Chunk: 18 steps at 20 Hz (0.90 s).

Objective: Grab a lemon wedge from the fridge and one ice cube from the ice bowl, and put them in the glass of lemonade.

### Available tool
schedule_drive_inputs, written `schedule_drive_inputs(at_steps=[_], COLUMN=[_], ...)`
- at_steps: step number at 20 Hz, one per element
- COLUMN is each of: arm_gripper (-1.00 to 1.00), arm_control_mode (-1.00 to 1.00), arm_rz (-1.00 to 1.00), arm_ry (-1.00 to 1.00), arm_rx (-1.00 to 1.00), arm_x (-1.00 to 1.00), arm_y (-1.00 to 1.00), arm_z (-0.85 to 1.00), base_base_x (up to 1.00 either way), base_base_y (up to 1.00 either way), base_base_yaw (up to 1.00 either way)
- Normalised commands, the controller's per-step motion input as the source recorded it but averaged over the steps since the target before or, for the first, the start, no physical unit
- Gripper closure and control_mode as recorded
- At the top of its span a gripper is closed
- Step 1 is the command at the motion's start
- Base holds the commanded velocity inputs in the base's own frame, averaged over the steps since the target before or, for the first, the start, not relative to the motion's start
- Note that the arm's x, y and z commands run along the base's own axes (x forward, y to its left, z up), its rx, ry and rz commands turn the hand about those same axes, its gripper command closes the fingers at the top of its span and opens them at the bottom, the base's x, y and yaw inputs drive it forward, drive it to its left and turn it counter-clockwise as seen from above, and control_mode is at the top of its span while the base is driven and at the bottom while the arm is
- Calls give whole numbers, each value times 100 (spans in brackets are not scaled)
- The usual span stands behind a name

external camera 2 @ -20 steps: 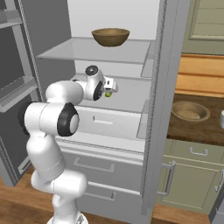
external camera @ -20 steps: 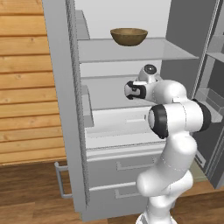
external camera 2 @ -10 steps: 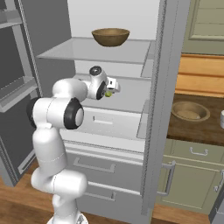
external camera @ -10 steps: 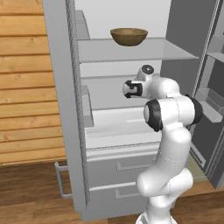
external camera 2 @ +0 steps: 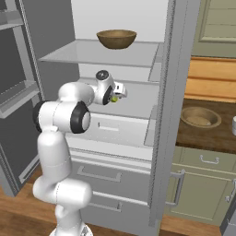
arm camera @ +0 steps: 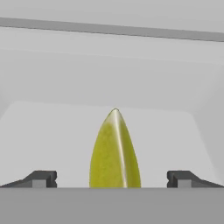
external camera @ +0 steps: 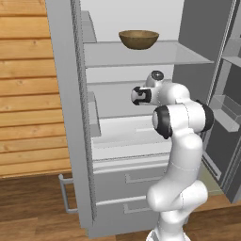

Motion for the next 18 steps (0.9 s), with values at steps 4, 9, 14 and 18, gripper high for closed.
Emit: schedule_drive_inputs(at_steps=[4, 9, 14, 18], arm_gripper=[-100, -100, 100, 100], arm_control_mode=[-100, -100, -100, -100], arm_rz=[0, 1, 0, 0], arm_ry=[2, 2, 3, 3], arm_rx=[0, 1, 0, 1], arm_x=[6, 0, 0, 0], arm_y=[0, 0, 0, 0], arm_z=[-22, -20, -11, -7], base_base_x=[0, 0, 0, 0], base_base_y=[0, 0, 0, 0], base_base_yaw=[0, 0, 0, 0])
